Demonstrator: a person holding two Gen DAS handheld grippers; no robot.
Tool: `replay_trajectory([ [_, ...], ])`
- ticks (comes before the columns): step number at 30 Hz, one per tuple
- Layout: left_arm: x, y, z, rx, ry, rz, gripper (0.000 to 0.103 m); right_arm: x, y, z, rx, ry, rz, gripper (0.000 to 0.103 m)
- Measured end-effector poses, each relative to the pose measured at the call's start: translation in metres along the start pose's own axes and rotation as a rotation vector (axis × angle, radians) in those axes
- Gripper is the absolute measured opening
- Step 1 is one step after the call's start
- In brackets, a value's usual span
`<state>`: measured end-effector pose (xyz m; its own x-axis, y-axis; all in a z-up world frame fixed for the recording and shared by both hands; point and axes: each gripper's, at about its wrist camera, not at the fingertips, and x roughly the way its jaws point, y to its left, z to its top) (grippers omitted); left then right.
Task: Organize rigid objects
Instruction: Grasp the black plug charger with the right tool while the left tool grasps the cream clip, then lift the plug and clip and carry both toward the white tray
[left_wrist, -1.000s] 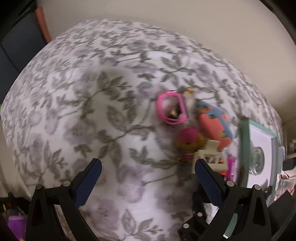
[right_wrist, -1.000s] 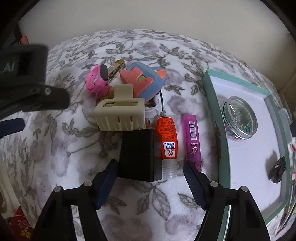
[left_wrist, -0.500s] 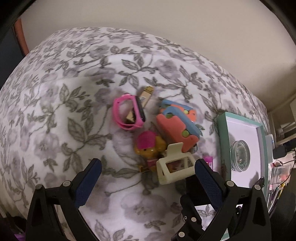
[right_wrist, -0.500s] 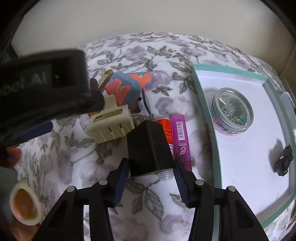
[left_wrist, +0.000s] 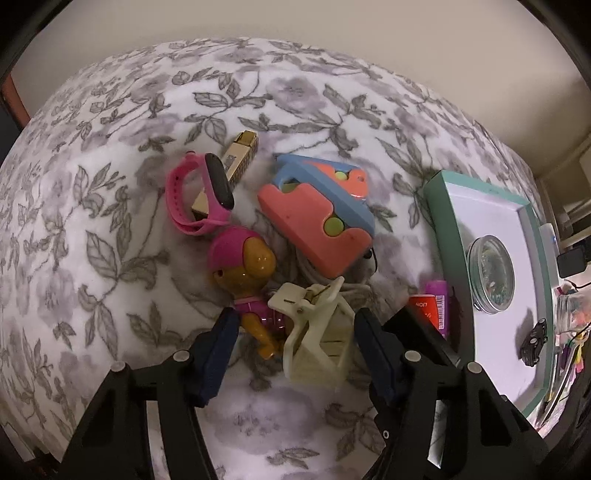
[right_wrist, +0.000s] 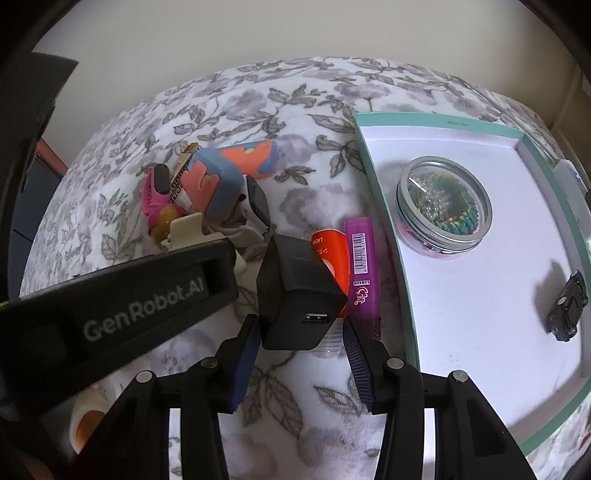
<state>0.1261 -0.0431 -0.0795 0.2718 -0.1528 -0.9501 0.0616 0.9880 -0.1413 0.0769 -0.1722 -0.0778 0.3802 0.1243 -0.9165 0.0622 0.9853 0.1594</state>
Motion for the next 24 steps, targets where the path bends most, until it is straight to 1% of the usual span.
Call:
replay_trajectory([
  [4, 0.0, 0.001, 0.0, -0.004, 0.004, -0.007, 0.066, -0.003, 0.001, -0.004, -0.003, -0.001, 0.002, 0.049],
  [7, -0.002, 0.002, 0.0, -0.016, 0.007, -0.02, 0.063, -0.005, 0.0, -0.004, 0.006, -0.004, 0.014, 0.047],
  [8, -0.005, 0.002, 0.001, -0.02, 0.004, -0.031, 0.058, -0.008, -0.001, -0.004, 0.01, -0.008, 0.019, 0.045],
  [9, -0.008, 0.003, 0.001, -0.022, -0.004, -0.038, 0.053, -0.011, -0.001, -0.003, 0.014, -0.016, 0.032, 0.039],
  [10, -0.012, 0.004, 0.001, -0.021, -0.017, -0.038, 0.04, -0.015, -0.002, -0.002, 0.017, -0.027, 0.035, 0.038],
  [11, -0.015, 0.004, 0.002, -0.019, -0.021, -0.027, 0.033, -0.016, -0.002, -0.001, 0.019, -0.028, 0.039, 0.038],
  [15, -0.016, 0.007, 0.002, -0.032, -0.01, -0.046, 0.032, -0.016, -0.007, -0.001, 0.036, -0.013, 0.057, 0.038],
  [19, -0.017, 0.01, 0.002, -0.046, -0.005, -0.063, 0.03, -0.022, -0.01, 0.0, 0.047, -0.029, 0.074, 0.037],
  [20, -0.018, 0.011, 0.003, -0.053, -0.006, -0.068, 0.025, -0.023, -0.01, 0.001, 0.049, -0.033, 0.079, 0.037],
  [24, -0.027, 0.013, 0.006, -0.064, -0.033, -0.08, 0.024, -0.028, -0.013, 0.002, 0.066, -0.044, 0.102, 0.036],
])
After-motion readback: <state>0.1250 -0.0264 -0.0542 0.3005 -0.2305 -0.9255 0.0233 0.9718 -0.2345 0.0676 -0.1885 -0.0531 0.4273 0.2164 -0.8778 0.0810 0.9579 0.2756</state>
